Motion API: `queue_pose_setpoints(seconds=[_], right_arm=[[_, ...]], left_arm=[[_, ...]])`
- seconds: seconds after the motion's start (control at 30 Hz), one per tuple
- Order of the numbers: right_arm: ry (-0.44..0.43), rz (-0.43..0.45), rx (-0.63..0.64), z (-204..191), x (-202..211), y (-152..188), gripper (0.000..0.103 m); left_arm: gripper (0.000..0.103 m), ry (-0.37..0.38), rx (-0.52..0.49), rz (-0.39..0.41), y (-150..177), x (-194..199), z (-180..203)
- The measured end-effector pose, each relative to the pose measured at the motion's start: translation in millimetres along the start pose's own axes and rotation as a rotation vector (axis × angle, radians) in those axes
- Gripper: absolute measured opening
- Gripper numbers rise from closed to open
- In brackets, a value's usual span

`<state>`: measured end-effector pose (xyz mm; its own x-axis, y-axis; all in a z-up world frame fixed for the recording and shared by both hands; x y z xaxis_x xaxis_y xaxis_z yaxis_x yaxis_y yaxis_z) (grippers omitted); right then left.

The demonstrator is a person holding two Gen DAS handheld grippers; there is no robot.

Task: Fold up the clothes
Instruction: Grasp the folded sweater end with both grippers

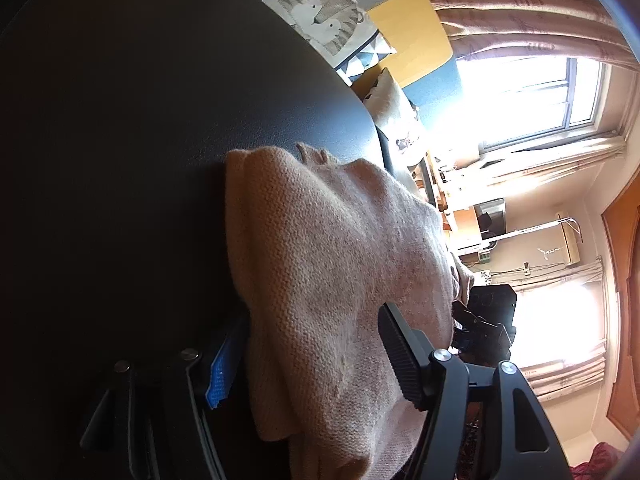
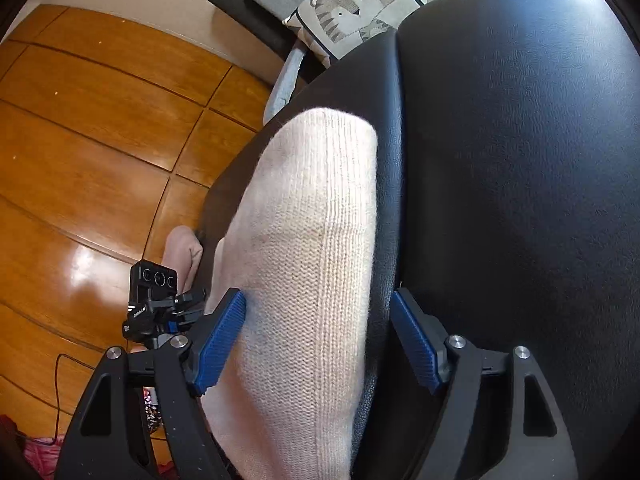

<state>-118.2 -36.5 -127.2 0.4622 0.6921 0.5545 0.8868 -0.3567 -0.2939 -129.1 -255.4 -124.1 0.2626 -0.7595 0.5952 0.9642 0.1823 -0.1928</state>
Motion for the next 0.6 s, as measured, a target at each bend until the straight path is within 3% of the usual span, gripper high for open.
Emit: queue_pose_setpoints(seconds=[0.1,0.23,0.37,0.4,0.6], right_arm=[[-0.020,-0.041,0.018,-2,-3,1,0.078],[-0.070,-0.116,0.054,-9,-14,3,0.078],[-0.091,-0.127,0.087,-17,-24,5,0.078],[-0.083,-0.126,0.094,-18,-27,6,0.078],[-0.012,-0.108,0.144,-28,-35,15,0.081]], left_arm=[[0.065,-0.082,-0.022,0.007,-3,13,-7],[0.069,-0.094,-0.050,0.007,-2,15,-7],[0.098,-0.053,-0.063,0.018,-4,10,3],[0.103,-0.072,-0.072,0.013,-5,8,5],[0.102,-0.280,-0.278,-0.052,-13,-11,23]])
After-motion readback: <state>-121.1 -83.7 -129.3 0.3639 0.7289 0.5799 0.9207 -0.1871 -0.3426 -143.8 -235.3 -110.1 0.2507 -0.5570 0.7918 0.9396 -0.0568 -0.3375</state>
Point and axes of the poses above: each gripper's, at about its wrist camera, not at the fingertips, and x roughly against the way its jaws point, z to its right, y to its underside, the point moved 10 cm from there along -x, roughly the way its jaws point, and after that the axes turned 1 degree about -x, right-handed, at the moved point
